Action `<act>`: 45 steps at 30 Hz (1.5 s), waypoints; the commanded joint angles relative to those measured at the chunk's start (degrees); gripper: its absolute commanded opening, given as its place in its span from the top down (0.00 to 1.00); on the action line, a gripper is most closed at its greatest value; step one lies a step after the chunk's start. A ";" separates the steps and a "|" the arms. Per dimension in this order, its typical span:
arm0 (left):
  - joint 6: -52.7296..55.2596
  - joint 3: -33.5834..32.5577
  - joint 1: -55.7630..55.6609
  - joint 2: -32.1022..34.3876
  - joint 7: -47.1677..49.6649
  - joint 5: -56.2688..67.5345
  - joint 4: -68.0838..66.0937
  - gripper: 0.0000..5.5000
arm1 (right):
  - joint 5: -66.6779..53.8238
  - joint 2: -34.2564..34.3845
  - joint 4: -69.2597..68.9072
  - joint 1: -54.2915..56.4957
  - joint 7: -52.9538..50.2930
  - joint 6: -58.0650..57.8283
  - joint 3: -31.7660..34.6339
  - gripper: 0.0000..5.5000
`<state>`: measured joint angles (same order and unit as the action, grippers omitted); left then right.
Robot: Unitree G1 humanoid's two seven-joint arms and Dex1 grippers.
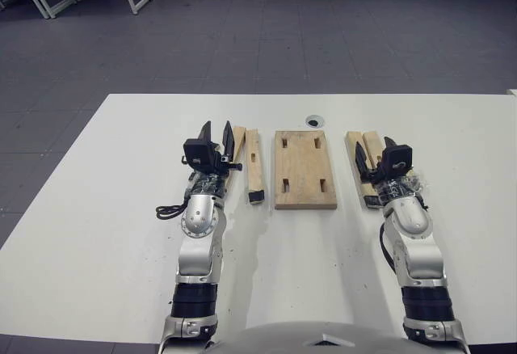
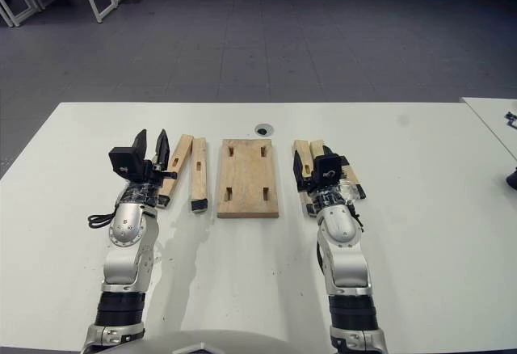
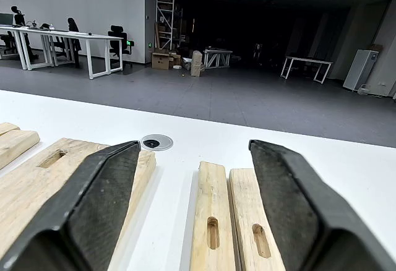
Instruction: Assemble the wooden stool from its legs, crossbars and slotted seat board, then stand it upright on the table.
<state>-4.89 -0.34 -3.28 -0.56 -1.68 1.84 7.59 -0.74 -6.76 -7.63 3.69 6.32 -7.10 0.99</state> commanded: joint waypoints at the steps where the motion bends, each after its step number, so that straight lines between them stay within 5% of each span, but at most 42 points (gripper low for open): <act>1: -0.41 0.32 -1.92 0.33 0.38 -1.01 -0.99 0.64 | -0.34 0.37 0.83 1.73 -0.26 0.59 0.15 0.41; 23: -2.60 1.75 0.14 1.08 0.50 -4.62 -1.47 0.64 | -0.12 0.03 0.31 -0.52 0.15 1.18 0.01 0.41; 31: -2.14 1.51 -0.25 0.48 0.31 -3.63 -1.70 0.50 | -0.08 0.04 0.40 -0.39 0.23 1.29 -0.07 0.41; 45: -1.65 1.99 -0.64 1.67 -0.45 -3.72 -1.93 0.50 | -0.08 0.25 1.15 0.48 -0.15 1.63 0.13 0.41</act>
<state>-7.03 1.52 -3.52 0.60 -1.93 -1.44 6.30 -0.70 -6.74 -6.52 3.50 6.38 -5.86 1.14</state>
